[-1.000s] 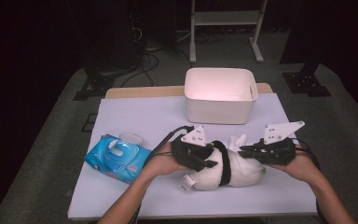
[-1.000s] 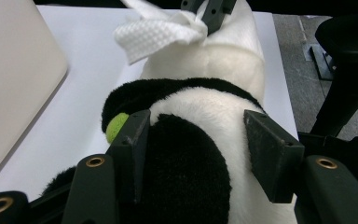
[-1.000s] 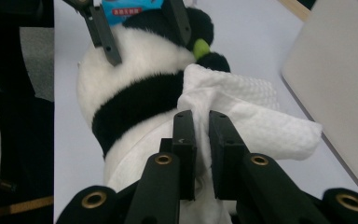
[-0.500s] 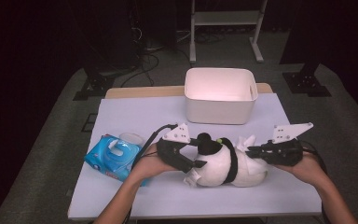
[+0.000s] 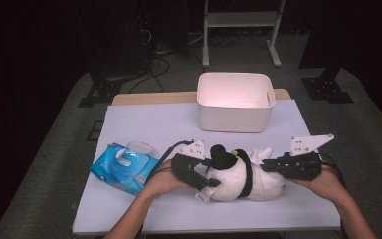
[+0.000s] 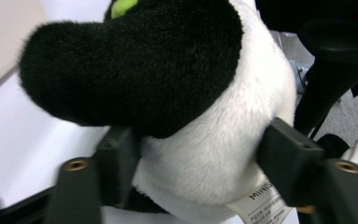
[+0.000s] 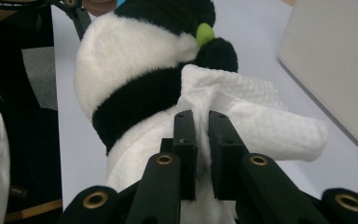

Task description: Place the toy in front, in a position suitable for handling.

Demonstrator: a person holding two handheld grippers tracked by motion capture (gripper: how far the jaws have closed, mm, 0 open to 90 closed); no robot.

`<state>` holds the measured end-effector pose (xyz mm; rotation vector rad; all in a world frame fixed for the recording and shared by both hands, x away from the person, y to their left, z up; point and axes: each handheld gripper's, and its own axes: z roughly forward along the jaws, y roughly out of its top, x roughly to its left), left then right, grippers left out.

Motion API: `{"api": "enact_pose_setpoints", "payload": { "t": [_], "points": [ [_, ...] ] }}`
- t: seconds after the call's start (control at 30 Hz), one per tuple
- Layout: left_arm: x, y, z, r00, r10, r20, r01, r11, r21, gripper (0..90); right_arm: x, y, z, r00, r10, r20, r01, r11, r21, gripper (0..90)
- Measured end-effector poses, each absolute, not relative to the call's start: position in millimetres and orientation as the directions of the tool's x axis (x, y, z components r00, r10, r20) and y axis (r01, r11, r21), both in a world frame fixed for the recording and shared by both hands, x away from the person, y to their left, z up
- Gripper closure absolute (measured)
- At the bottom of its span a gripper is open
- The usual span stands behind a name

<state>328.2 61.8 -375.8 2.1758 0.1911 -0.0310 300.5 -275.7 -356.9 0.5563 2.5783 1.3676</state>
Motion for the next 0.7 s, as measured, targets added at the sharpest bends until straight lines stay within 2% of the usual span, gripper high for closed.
{"api": "enact_pose_setpoints", "payload": {
  "t": [0.07,0.3,0.7],
  "points": [
    [330,63,-376,0.987,0.125,-0.097,0.150,-0.553,0.820,40.1,302,-271,-355,-0.917,0.398,0.021,0.240,0.511,0.826,82.1],
    [326,60,-372,0.991,0.120,-0.060,0.118,-0.567,0.815,41.6,311,-240,-351,-0.940,0.340,0.001,0.203,0.557,0.805,82.3],
    [323,57,-369,0.994,0.108,-0.027,0.085,-0.577,0.812,42.1,321,-208,-328,-0.967,0.252,0.040,0.162,0.485,0.860,82.2]
  ]
}}
